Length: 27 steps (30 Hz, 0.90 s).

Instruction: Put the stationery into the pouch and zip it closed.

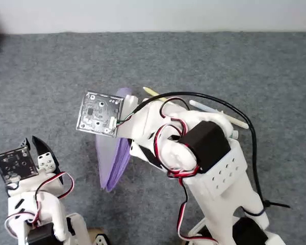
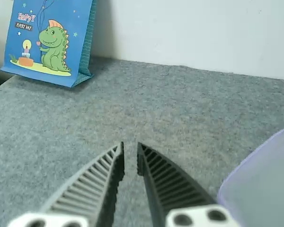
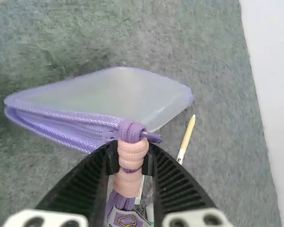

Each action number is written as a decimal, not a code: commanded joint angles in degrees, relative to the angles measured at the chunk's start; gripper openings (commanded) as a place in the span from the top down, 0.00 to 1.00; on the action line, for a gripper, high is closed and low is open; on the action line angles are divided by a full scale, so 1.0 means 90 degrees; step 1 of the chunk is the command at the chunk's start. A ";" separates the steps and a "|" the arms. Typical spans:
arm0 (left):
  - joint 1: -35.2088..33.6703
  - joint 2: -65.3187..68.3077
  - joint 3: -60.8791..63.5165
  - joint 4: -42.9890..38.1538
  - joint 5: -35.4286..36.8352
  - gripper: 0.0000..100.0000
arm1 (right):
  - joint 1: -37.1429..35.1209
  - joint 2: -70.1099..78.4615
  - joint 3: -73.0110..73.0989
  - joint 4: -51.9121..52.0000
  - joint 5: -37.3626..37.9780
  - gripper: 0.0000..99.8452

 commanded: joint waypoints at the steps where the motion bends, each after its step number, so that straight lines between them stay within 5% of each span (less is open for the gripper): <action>1: 0.0283 -0.0088 -0.0337 0.0313 -0.0098 0.95 | -0.0054 -0.0054 -0.0322 -0.0230 0.0068 0.99; 8: 0.2823 -0.0088 -0.0679 0.1485 -0.0098 0.95 | -0.0063 0.0005 -0.0322 -0.1197 0.0088 0.99; 13: 0.4640 -0.0068 -0.0210 0.0938 0.0020 0.95 | -0.0103 0.0005 -0.0322 -0.1470 0.0088 0.99; 27: 0.4777 -0.0059 0.1167 -0.1885 0.0654 0.95 | -0.0747 -0.0005 -0.0313 -0.0728 -0.0781 0.99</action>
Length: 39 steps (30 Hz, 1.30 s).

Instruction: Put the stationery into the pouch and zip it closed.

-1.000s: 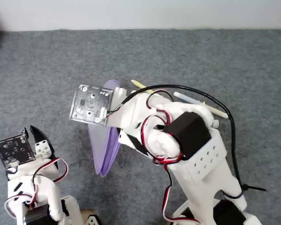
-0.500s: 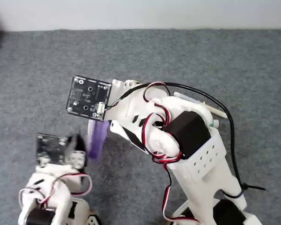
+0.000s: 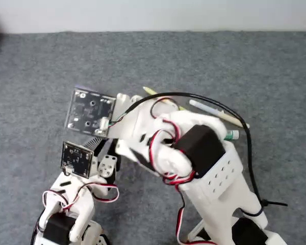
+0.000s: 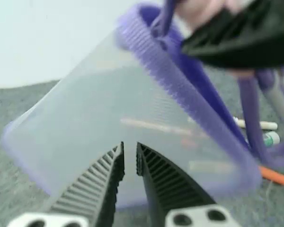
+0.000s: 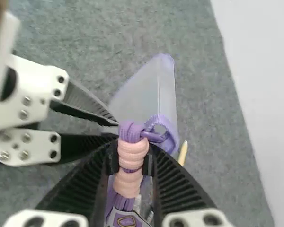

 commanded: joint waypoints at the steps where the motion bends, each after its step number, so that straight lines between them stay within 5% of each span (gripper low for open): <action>1: 0.0049 -0.0049 0.0005 -0.0469 0.0371 0.95 | -0.0317 -0.0015 -0.0293 0.0024 -0.0430 0.99; 11: -0.0322 -0.0078 -0.0122 0.0107 0.0615 0.95 | -0.0474 -0.0005 -0.0274 0.1050 -0.0527 0.99; 26: -0.0440 -0.0078 -0.3619 0.3643 0.0576 0.95 | -0.0474 0.0493 -0.0303 0.0757 -0.0527 0.99; 33: -0.0537 -0.0078 -0.4440 0.3946 0.0576 0.95 | -0.0474 0.0493 -0.0283 0.0825 -0.0518 0.99; 39: -0.1680 -0.0078 -0.4430 0.3917 0.0596 0.95 | -0.0503 0.0484 -0.0283 0.0825 -0.0518 0.99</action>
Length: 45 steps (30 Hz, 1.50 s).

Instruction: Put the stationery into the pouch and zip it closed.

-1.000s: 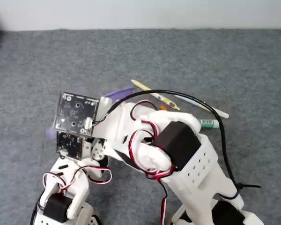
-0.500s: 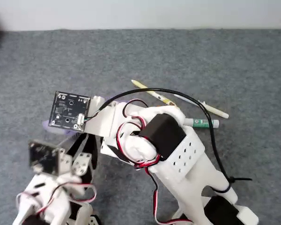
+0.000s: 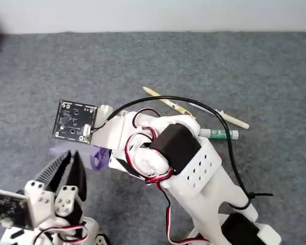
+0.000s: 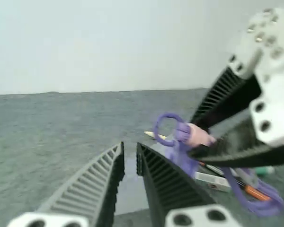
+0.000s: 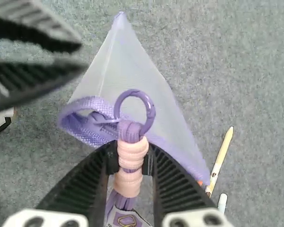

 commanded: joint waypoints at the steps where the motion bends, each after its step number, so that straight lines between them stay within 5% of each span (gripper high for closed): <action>1: -0.0547 -0.0049 -0.0200 0.0010 0.0049 0.95 | -0.0044 -0.0044 -0.0283 0.0005 -0.0049 0.99; 19: 0.1270 -0.0029 -0.0581 0.0342 0.0645 0.95 | -0.0044 -0.0054 -0.0283 -0.0015 -0.0078 0.99; 37: 0.1192 -0.0029 0.0112 0.0557 0.0733 0.86 | -0.0044 -0.0073 -0.0283 0.0005 -0.0059 0.99; 45: 0.0156 -0.0029 0.0796 0.0527 0.0811 0.86 | -0.0054 -0.0103 -0.0322 0.0230 -0.0078 0.99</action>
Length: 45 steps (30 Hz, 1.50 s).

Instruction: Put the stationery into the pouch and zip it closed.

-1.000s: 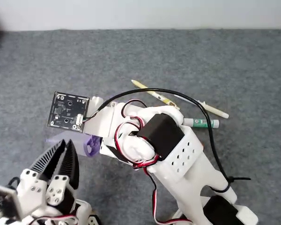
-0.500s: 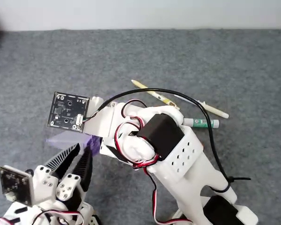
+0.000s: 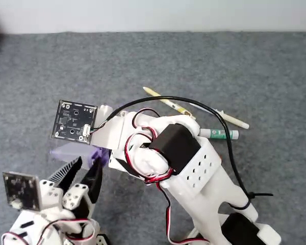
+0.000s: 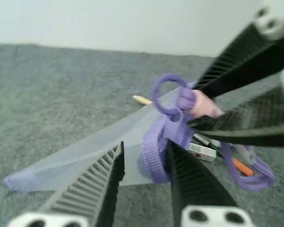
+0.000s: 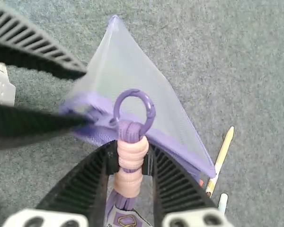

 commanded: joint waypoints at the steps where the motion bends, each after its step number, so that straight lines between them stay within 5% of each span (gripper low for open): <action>1: -0.0264 -0.0020 0.0269 -0.0010 0.0020 0.86 | -0.0044 -0.0112 -0.0322 0.0220 -0.0059 0.99; 10: -0.0283 -0.0029 0.0317 -0.0020 0.0010 0.99 | 0.0005 -0.0620 -0.0274 0.0278 -0.0039 0.99; 19: -0.0293 -0.0029 0.0317 -0.0020 0.0010 0.99 | 0.0757 -0.0923 -0.0176 0.0298 -0.0029 0.99; 32: -0.0244 -0.0029 0.0376 -0.0020 0.0020 0.99 | 0.1910 -0.2886 0.2315 0.0269 0.0928 0.99; 45: 0.0078 -0.0020 0.0513 -0.0107 -0.0361 0.82 | 0.1900 -0.3023 0.2413 0.0239 0.0908 0.99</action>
